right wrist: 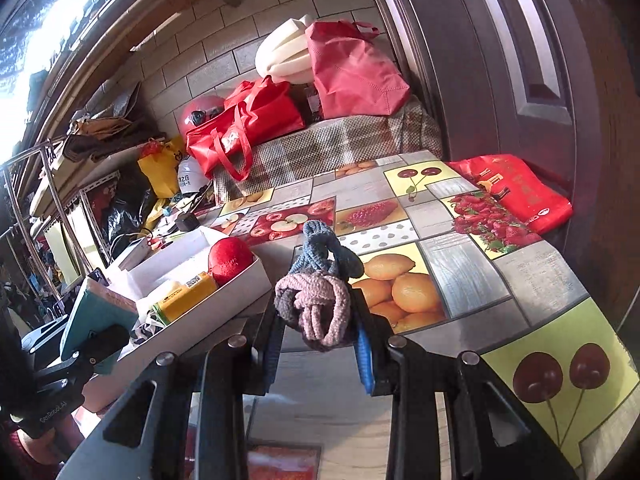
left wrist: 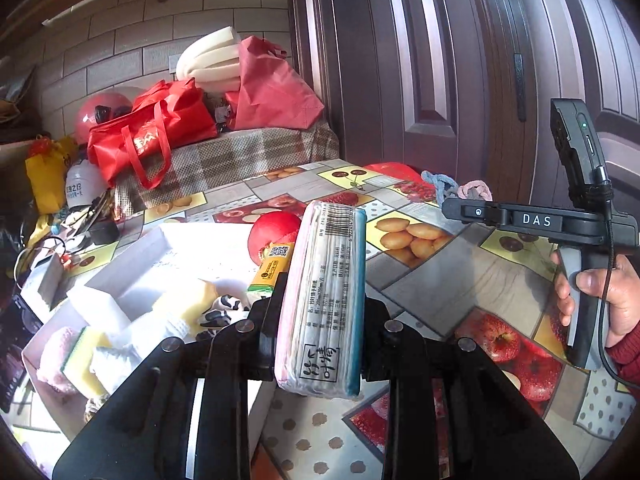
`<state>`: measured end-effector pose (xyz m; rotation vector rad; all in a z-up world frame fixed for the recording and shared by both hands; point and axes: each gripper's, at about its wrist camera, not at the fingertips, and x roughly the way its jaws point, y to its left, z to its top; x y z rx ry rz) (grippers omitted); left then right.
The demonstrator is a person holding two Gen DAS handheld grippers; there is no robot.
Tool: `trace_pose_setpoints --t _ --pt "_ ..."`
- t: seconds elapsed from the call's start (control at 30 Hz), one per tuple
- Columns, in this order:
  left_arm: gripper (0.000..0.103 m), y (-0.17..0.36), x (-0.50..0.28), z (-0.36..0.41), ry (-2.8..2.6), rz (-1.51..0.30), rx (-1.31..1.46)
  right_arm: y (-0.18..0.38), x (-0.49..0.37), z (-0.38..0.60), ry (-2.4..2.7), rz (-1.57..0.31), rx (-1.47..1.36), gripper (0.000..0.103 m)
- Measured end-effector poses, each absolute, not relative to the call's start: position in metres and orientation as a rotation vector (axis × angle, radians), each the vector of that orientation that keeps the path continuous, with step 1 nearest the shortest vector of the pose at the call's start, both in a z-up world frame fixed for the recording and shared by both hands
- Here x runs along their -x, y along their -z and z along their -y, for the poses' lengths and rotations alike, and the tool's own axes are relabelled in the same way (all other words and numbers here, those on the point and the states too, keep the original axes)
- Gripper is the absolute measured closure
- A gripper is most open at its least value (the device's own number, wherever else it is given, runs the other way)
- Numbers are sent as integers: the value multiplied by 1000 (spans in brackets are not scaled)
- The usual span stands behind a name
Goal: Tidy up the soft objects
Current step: 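Carry the tissue pack and knot toy over the white tray with both tools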
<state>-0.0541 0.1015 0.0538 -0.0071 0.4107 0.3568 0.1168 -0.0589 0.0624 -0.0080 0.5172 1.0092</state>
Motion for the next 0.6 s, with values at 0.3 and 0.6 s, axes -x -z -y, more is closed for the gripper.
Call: trace_pose_setpoints --t 0.3,0.6 --pt "77 -52 121 -161 -513 -377 97 -63 -50 24 -1076 -406 164 72" --pt "76 -42 147 -217 -585 -395 243 -58 5 -30 -1217 -413 232 72"
